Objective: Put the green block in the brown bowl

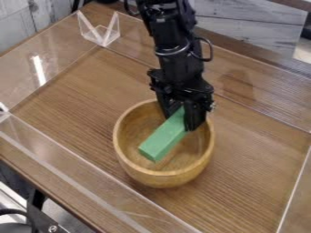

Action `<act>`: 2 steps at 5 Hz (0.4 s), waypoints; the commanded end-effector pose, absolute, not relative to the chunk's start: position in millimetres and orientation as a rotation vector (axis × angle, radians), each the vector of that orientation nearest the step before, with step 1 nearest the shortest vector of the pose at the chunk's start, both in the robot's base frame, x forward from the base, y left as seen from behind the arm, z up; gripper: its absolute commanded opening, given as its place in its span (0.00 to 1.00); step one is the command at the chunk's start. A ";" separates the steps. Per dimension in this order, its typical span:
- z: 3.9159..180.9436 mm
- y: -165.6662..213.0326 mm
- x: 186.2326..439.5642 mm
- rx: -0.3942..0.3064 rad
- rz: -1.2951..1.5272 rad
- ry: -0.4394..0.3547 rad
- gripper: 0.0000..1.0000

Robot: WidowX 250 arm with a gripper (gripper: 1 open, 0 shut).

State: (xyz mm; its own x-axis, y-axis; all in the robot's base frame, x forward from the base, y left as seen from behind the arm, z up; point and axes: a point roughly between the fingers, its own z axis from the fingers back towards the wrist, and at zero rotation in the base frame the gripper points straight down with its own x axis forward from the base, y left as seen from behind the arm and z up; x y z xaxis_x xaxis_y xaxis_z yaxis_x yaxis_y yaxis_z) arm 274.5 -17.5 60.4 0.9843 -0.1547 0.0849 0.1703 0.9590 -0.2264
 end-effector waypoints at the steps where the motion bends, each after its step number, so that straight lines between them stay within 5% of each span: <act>1: 74.5 -16.3 288.0 -0.231 -0.165 -0.126 0.00; 2: 74.0 -16.4 288.7 -0.234 -0.165 -0.125 0.00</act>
State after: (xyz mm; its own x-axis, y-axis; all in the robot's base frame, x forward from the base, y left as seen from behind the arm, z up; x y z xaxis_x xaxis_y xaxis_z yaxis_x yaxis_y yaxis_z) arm 275.4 -18.4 59.1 0.9849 -0.1531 0.0812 0.1682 0.9576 -0.2338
